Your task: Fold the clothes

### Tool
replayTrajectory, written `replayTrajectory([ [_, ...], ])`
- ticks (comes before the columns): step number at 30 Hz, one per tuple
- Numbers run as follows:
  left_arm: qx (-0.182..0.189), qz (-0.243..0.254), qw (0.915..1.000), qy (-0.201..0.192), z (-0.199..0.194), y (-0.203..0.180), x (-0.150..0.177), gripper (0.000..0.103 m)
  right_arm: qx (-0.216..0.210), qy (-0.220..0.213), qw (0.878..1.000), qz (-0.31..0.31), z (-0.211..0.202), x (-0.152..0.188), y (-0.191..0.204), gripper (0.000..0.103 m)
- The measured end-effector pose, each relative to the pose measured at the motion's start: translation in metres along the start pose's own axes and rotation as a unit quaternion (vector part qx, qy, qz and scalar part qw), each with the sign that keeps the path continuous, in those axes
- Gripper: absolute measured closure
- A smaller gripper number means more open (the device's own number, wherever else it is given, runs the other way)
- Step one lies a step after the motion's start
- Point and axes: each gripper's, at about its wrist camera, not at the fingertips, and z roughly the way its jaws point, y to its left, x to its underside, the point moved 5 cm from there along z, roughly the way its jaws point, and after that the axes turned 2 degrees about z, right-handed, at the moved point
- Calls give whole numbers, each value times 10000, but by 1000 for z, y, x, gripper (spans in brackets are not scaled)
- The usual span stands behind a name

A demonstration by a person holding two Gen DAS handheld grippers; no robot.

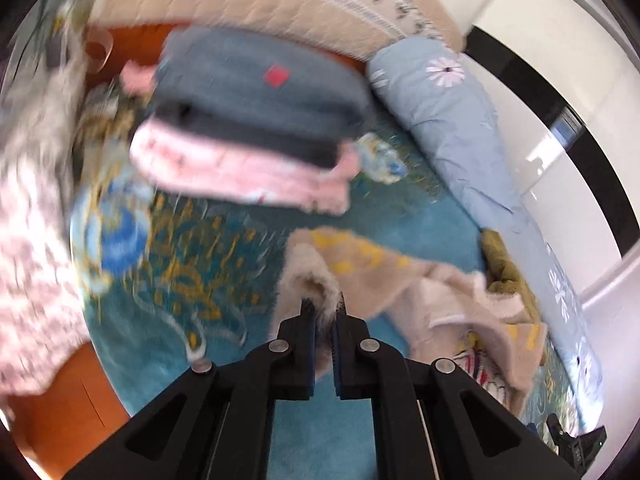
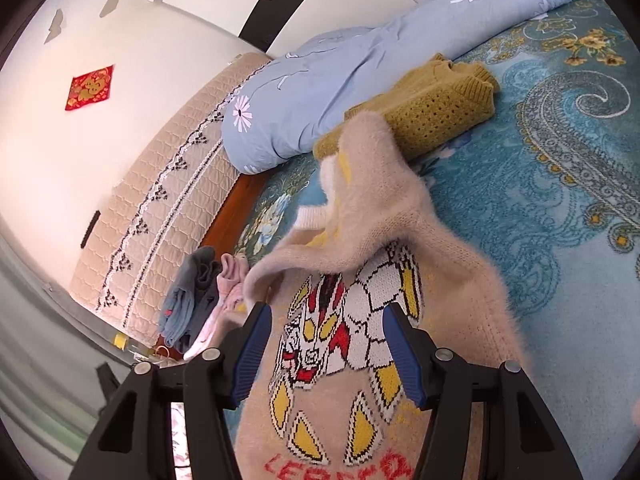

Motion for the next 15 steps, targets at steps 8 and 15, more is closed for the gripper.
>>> replayTrajectory([
  [8, 866, 1324, 9862, -495, -53, -131, -60, 97, -180, -86, 9988, 447, -8, -5, -10, 41],
  [15, 1426, 2257, 9637, -71, -30, -258, -27, 97, -416, -130, 9962, 758, -14, -10, -14, 42],
])
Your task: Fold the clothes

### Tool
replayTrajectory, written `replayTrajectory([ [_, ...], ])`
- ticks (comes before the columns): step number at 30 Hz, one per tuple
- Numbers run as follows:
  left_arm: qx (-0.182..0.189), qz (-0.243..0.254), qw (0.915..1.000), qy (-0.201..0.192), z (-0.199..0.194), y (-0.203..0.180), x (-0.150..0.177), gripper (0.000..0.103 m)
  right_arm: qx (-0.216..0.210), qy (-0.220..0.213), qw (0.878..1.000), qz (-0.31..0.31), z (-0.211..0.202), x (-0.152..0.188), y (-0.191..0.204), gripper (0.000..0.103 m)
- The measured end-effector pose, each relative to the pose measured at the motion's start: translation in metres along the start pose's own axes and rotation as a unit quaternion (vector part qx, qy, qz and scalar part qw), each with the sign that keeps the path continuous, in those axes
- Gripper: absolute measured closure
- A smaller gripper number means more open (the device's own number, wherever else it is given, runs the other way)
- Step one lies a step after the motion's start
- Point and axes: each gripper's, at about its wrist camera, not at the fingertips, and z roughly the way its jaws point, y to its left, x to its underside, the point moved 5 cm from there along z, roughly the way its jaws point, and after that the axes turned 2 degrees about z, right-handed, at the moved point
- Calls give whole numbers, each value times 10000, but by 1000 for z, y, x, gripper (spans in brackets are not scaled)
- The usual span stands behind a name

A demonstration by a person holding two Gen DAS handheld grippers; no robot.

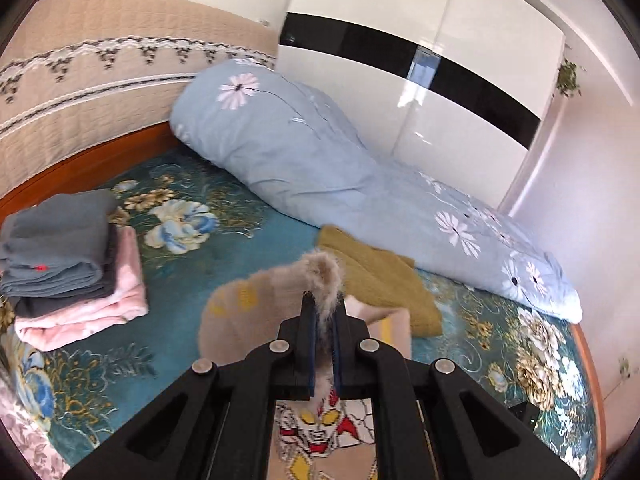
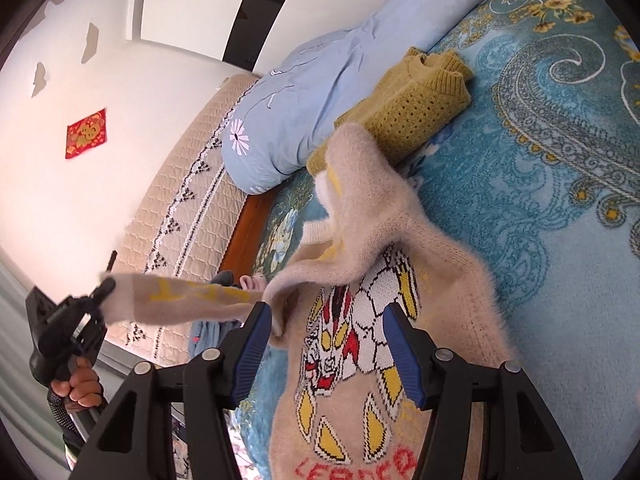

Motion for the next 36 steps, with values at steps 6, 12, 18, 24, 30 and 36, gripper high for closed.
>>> replayTrajectory([
  [6, 85, 569, 9962, 656, 76, -84, 27, 97, 5, -107, 9999, 126, -6, -7, -3, 42],
  [12, 105, 748, 9877, 1370, 147, -126, 64, 97, 693, -469, 9950, 539, -22, -22, -30, 42],
  [18, 39, 794, 9793, 1860, 203, -148, 96, 97, 1297, -705, 9787, 1425, -41, -29, -72, 40],
  [24, 89, 728, 9696, 2335, 235, -152, 124, 96, 1245, -690, 9771, 1582, -41, -32, -81, 40],
  [30, 629, 203, 9705, 2320, 221, -142, 113, 76, 1199, -748, 9786, 1496, -41, -32, -77, 40],
  [36, 1038, 350, 9820, 1539, 150, -124, 90, 64, 1196, -773, 9808, 1332, -39, -33, -71, 40],
])
